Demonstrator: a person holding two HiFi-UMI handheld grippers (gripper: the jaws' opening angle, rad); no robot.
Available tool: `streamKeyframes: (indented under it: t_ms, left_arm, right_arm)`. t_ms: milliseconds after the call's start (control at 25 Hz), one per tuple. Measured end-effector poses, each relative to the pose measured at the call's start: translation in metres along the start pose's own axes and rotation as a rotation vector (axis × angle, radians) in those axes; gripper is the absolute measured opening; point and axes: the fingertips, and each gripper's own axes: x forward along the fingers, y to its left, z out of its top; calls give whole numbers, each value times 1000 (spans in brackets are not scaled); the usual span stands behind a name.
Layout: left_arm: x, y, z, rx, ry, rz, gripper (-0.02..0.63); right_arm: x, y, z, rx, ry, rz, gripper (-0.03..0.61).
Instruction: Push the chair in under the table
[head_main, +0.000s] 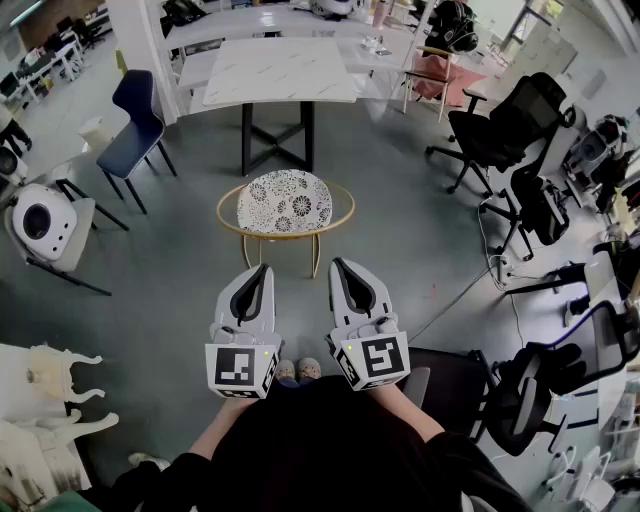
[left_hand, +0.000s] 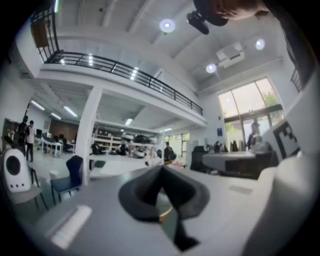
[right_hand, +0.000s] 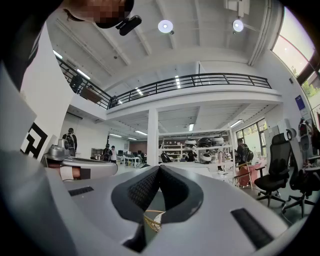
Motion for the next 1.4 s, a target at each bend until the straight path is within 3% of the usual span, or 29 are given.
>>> streamKeyframes:
  t_ms: [360, 1400]
  left_arm:
    - [7, 10, -4, -6, 10, -13, 8]
    - [32, 52, -17, -21, -4, -97, 8]
  right_arm:
    - [11, 0, -4, 47, -7, 4, 18]
    - [51, 13, -24, 25, 22, -56, 20]
